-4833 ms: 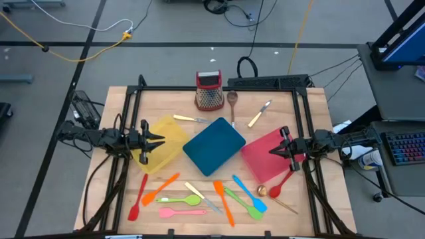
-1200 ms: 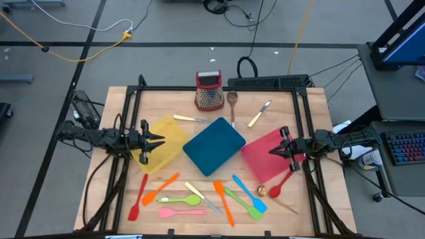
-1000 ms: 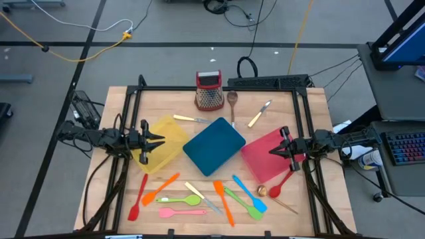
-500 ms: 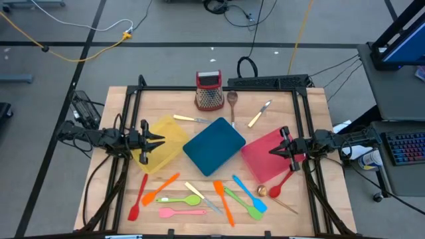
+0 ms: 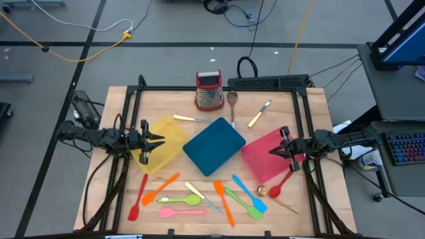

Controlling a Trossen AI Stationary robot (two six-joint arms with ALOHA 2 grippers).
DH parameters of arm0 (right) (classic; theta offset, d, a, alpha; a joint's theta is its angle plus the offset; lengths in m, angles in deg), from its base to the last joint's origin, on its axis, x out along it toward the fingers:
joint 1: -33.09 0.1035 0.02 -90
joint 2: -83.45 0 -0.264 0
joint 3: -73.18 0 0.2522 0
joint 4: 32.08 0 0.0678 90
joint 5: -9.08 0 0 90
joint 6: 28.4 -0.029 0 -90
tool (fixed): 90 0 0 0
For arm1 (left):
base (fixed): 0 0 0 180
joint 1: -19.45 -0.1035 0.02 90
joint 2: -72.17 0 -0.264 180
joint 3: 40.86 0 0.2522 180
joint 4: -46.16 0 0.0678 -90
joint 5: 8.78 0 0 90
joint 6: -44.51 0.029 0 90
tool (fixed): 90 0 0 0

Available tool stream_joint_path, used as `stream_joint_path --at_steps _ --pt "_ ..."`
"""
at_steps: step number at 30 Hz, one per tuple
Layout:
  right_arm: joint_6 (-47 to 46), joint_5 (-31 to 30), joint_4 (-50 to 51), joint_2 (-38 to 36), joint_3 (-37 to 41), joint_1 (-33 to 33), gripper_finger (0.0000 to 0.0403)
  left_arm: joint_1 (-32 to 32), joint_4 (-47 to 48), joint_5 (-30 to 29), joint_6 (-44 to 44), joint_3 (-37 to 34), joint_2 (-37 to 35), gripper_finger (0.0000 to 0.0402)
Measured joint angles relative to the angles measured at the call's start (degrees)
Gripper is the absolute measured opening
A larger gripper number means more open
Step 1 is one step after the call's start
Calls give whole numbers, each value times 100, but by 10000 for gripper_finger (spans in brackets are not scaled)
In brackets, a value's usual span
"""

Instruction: Pick & Place Kitchen Items

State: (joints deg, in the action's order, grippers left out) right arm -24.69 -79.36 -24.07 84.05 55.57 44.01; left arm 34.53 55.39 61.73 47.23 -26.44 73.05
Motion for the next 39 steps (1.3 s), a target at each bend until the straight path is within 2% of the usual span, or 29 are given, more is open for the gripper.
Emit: stream_joint_path --at_steps 15,23,34,39 --pt "0 2 0 0 0 1 4 -2 -22 -7 -60 -4 0 88" --pt "1 2 -1 2 0 1 4 -2 13 -2 -711 -2 93 88" --pt "-6 2 -1 2 0 2 4 -2 32 -2 -649 0 151 88" --pt "-1121 2 -47 0 0 2 4 -2 35 2 -616 2 151 88"
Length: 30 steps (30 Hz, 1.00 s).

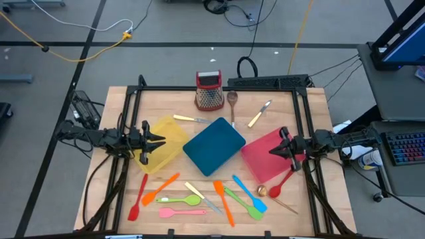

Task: Pick & Place Kitchen Items
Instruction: Put the yellow table knife into the red bin

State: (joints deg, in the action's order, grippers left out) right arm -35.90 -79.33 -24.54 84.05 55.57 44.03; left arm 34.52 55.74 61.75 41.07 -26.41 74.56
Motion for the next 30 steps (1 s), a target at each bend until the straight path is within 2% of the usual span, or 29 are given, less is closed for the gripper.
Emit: stream_joint_path --at_steps 13,18,30 --pt "-28 -164 -238 1 0 0 4 0 -22 4 -293 0 0 88" --pt "299 -154 -239 20 0 0 4 0 60 4 -293 4 0 88" --pt "-1587 -140 -617 20 0 4 4 0 96 4 -295 9 0 88"
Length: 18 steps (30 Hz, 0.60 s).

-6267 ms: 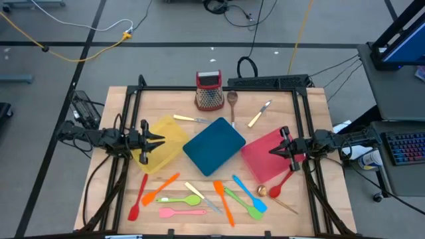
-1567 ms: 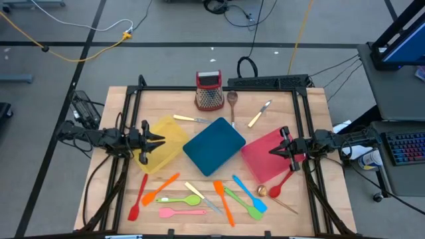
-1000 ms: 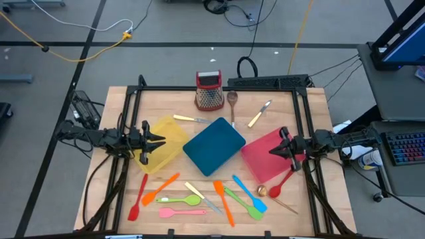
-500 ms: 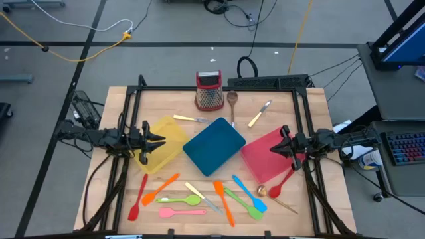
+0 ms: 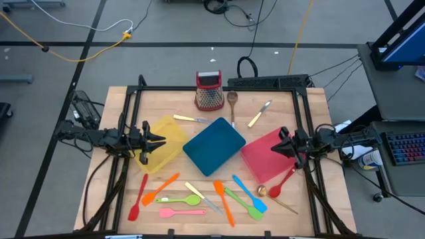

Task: Pick & Place Kitchen Items
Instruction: Put the yellow table knife into the red bin

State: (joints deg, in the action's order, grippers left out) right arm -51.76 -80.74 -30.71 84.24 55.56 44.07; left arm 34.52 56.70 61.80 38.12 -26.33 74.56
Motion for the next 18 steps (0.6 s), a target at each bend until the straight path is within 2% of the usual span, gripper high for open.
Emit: stream_joint_path --at_steps 4,7,10,12,15,18 --pt "-653 -12 12 0 0 0 4 0 16 0 -2 0 0 88" --pt "-700 -123 -38 2 0 -4 4 0 25 0 -4 0 0 88" --pt "-516 -492 -71 2 0 -4 4 0 30 0 -11 0 0 88" --pt "-9 -1088 -227 2 0 -4 4 0 31 0 4 0 0 88" --pt "1477 -2290 -459 0 0 -7 4 1 32 -2 11 -2 0 88" --pt "2754 -3113 -806 4 0 -18 4 0 33 -2 12 -2 0 88"
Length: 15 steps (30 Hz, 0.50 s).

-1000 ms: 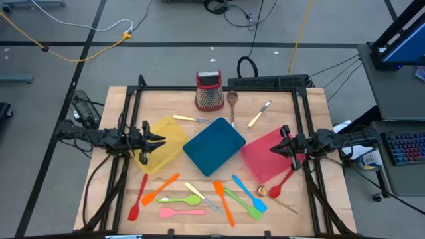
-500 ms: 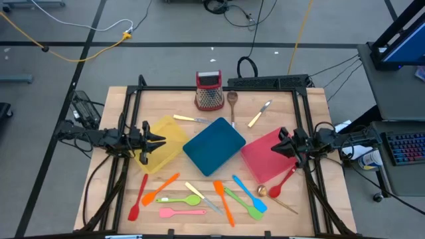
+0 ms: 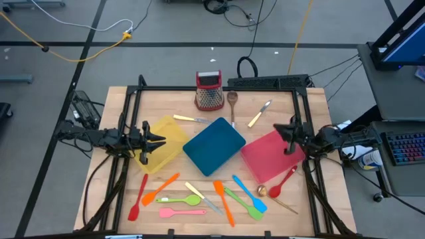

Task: Pick & Place Kitchen Items
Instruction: Put the yellow table knife into the red bin

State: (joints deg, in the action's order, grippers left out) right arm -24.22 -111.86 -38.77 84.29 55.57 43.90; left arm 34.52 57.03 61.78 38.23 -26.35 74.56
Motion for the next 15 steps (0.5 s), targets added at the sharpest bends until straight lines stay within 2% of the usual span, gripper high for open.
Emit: stream_joint_path --at_steps 2,5,10,12,15 --pt "664 -211 -446 1 0 -61 5 0 -8 0 11 0 1 88" --pt "1667 -206 -1250 87 0 -201 11 0 -115 -11 143 -9 0 88" --pt "2914 -140 -3163 527 0 -521 16 -2 -497 -74 763 -22 0 88" --pt "3257 213 -3617 810 0 -668 12 -36 -694 -249 1195 -22 6 88" --pt "3436 1018 -3745 1323 -25 -880 7 -180 -1220 -466 1625 -13 76 88"
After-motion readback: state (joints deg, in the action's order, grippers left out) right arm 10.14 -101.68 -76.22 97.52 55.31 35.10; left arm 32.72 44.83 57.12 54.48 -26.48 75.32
